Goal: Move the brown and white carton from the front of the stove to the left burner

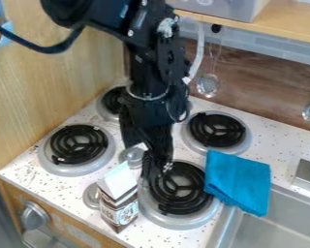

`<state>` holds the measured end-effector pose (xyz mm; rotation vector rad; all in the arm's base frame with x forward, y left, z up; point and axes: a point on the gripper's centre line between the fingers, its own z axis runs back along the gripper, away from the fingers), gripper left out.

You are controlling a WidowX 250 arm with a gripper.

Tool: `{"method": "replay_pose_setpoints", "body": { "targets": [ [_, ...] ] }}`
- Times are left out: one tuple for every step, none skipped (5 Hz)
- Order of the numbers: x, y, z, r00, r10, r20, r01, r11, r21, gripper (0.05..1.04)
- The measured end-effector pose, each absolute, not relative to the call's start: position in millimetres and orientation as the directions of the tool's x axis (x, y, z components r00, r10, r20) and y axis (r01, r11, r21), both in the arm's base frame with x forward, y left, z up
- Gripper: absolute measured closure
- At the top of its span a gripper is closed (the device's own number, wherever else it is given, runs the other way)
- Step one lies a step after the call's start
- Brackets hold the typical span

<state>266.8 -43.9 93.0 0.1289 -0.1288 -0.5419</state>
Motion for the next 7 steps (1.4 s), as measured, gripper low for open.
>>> {"method": "replay_pose_setpoints", "body": {
  "targets": [
    [267.9, -29.0, 95.9, 0.873, -0.478, 0.097, 0.463, 0.875, 0.144, 0.082],
    [269.0, -22.2, 81.5, 0.886, -0.459, 0.073, 0.447, 0.885, 0.131, 0.082],
    [269.6, -16.7, 61.5, 0.909, -0.413, 0.056, 0.407, 0.908, 0.095, 0.082],
    [272.2, -18.5, 46.8, 0.913, -0.407, 0.044, 0.403, 0.912, 0.077, 0.082],
    [273.3, -21.0, 39.4, 0.918, -0.394, 0.045, 0.391, 0.918, 0.061, 0.139],
    [272.9, -22.9, 37.6, 0.917, -0.393, 0.063, 0.392, 0.919, 0.03, 0.433],
    [272.5, -21.8, 38.7, 0.918, -0.392, 0.062, 0.391, 0.92, 0.023, 0.533]
  ]
}}
